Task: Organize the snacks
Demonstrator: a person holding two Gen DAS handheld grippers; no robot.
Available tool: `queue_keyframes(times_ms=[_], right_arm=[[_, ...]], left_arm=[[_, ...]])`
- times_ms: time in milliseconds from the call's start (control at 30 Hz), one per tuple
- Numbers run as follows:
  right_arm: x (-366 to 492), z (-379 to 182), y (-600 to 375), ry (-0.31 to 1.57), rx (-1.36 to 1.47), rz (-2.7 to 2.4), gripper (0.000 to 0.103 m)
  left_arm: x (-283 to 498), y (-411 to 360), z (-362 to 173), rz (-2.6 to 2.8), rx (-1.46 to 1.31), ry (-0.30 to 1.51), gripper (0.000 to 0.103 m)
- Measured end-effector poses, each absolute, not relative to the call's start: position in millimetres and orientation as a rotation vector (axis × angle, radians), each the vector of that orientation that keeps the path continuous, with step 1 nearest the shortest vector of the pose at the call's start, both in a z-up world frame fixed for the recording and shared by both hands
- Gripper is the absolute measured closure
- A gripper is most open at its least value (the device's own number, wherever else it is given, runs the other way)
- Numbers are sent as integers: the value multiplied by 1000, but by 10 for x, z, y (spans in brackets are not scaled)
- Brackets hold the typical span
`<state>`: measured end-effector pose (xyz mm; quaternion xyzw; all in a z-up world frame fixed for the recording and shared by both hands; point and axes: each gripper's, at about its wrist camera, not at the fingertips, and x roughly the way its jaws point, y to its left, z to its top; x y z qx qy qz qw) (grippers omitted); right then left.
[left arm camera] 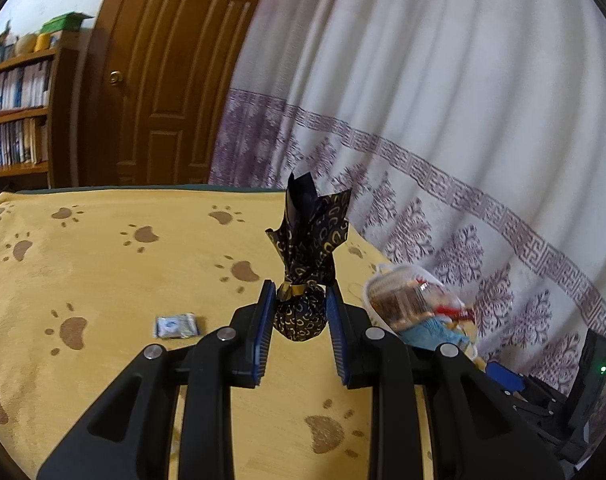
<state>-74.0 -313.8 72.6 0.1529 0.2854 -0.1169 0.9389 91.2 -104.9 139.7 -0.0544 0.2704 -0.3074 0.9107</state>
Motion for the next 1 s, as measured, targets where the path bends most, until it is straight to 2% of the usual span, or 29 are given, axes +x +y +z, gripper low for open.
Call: queue_keyframes(times_ms=[633, 1000], right_arm=[[-797, 490, -3138, 592, 381, -78, 52], [-818, 389, -3076, 616, 428, 8, 52]], left_arm=[[864, -1988, 1313, -656, 53, 611, 77], [1060, -1477, 989, -479, 5, 709, 76]])
